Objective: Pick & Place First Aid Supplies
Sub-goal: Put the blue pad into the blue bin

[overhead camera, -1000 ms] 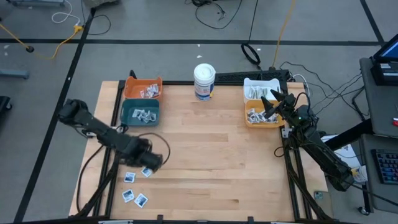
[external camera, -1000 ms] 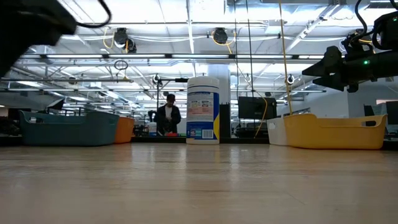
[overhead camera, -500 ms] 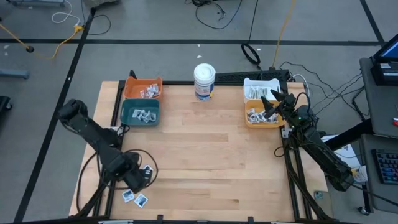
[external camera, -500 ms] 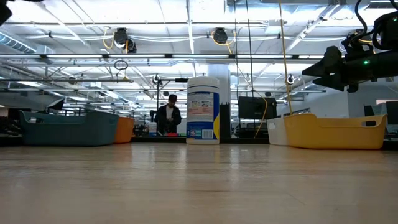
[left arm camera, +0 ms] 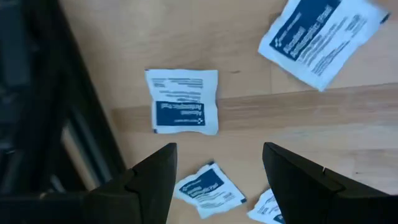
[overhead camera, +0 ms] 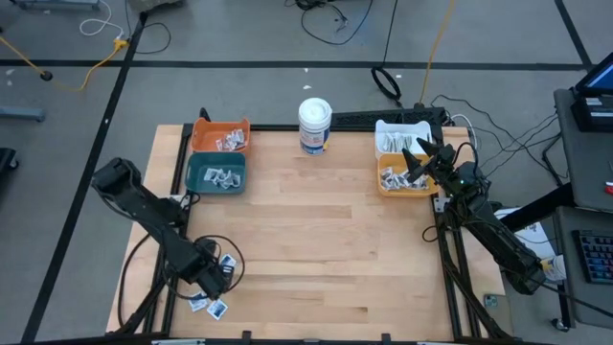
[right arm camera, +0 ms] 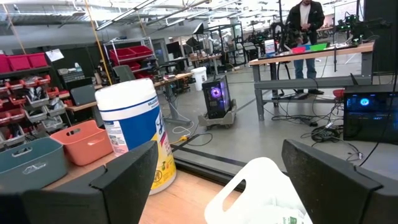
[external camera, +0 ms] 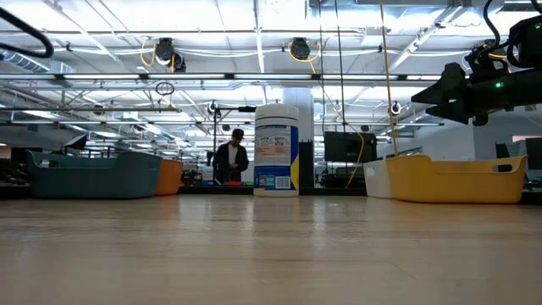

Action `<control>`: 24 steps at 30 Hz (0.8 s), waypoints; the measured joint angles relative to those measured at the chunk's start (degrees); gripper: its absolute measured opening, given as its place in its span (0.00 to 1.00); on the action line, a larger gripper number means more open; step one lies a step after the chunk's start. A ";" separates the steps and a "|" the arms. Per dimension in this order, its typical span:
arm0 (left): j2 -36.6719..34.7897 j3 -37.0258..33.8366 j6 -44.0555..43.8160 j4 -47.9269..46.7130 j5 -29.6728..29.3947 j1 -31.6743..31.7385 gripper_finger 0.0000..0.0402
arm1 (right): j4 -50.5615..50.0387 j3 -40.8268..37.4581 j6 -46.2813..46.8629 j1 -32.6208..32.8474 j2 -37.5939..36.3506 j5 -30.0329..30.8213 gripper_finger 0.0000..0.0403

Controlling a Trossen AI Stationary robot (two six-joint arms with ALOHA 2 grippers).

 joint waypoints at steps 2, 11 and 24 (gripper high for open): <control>0.24 -1.49 0.24 2.08 0.23 0.00 0.61 | 0.00 0.02 0.02 -0.01 0.00 0.02 0.84; 0.58 -6.84 0.87 4.67 0.58 0.00 0.61 | 0.00 0.01 0.01 -0.02 0.00 0.01 0.84; 0.31 -11.20 5.43 11.65 -0.54 -0.96 0.56 | 0.00 0.00 0.01 -0.02 0.01 0.00 0.84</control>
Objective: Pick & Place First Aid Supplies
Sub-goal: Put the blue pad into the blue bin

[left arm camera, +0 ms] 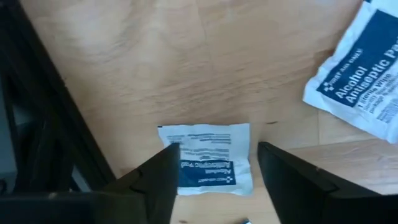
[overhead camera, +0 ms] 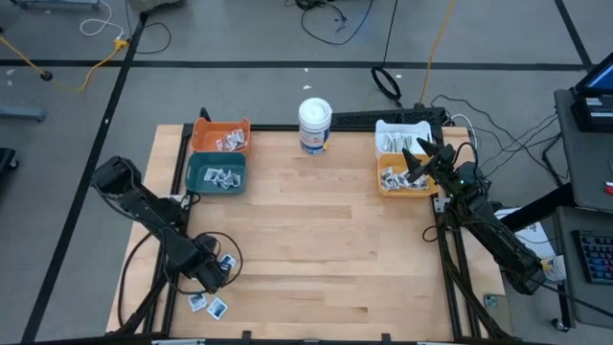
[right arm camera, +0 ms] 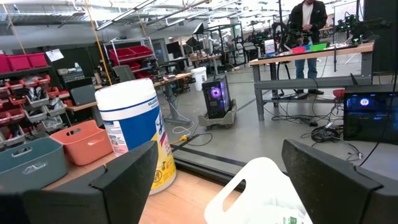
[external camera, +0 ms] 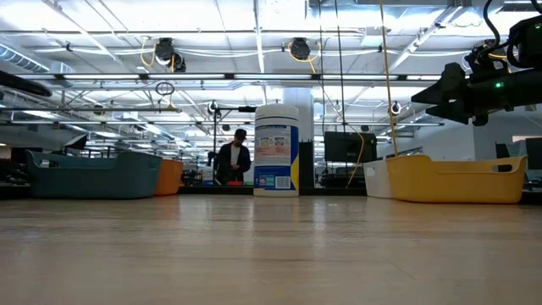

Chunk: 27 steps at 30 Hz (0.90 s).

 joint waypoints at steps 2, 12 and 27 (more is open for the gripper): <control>0.00 -0.28 0.40 0.95 -0.20 0.00 0.50 | 0.00 -0.01 -0.01 0.00 -0.01 0.01 0.84; 0.04 -0.47 2.36 5.18 -2.27 0.00 0.09 | 0.00 0.00 0.00 0.01 -0.01 0.00 0.84; -3.52 3.08 1.85 0.56 -7.08 1.50 0.01 | 0.00 0.00 0.00 0.01 0.00 0.01 0.84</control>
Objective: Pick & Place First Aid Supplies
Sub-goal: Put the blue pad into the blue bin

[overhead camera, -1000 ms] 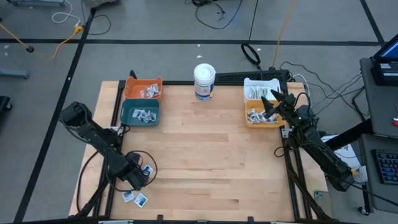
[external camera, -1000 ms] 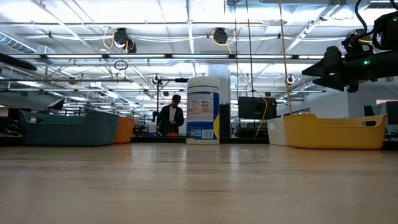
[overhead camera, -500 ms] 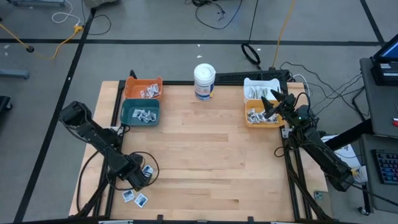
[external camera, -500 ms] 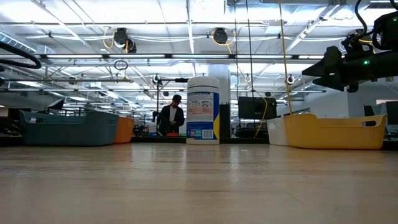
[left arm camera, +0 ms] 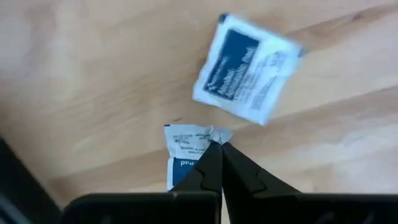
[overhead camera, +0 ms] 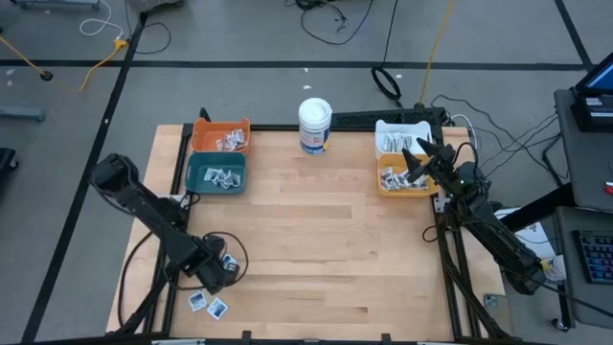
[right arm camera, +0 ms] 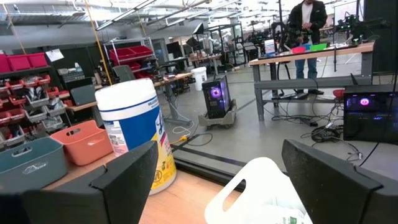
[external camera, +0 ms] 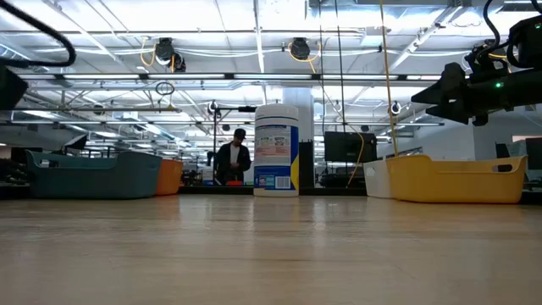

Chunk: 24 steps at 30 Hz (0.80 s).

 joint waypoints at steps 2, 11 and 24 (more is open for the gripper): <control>-1.15 1.51 1.54 -3.41 -0.19 1.06 0.00 | -0.02 0.01 0.01 0.01 0.01 -0.01 0.84; -6.30 9.66 7.55 -17.57 -3.86 7.11 0.00 | 0.00 0.01 0.00 -0.01 0.01 0.01 0.84; -10.32 16.93 19.87 -31.66 -4.47 22.43 0.00 | 0.00 -0.01 0.01 0.00 0.01 0.00 0.84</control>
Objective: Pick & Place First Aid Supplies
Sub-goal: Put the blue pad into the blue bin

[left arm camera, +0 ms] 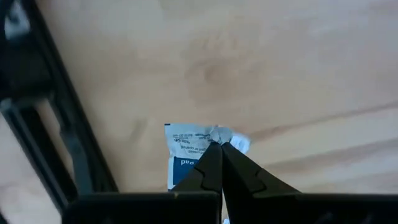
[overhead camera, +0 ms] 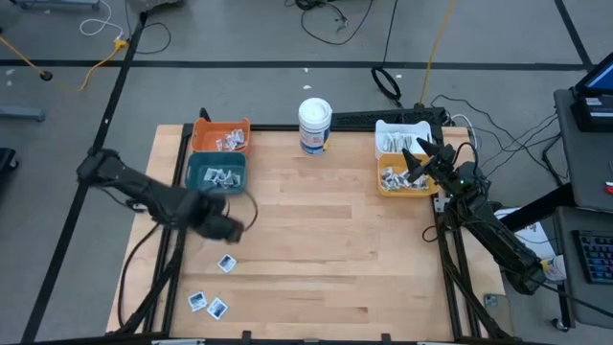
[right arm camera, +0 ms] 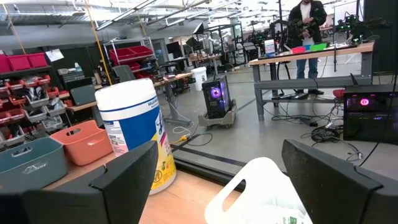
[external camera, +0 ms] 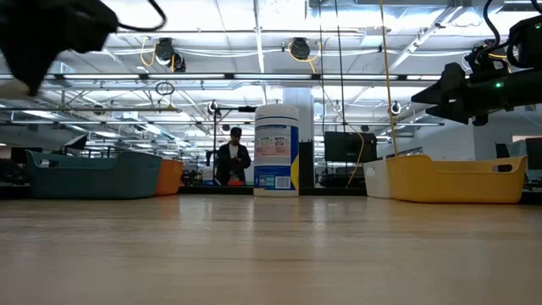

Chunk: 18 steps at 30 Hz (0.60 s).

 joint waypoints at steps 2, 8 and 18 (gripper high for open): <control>-0.88 0.00 5.42 -0.32 -0.07 5.56 0.00 | 0.00 -0.01 -0.02 -0.01 0.00 0.01 0.84; -2.00 0.04 20.92 -4.17 -1.47 21.81 0.00 | 0.00 0.00 -0.02 0.00 -0.01 0.00 0.84; -1.85 0.04 45.39 -4.50 -2.97 48.96 0.00 | 0.00 -0.01 0.00 -0.01 -0.02 0.01 0.84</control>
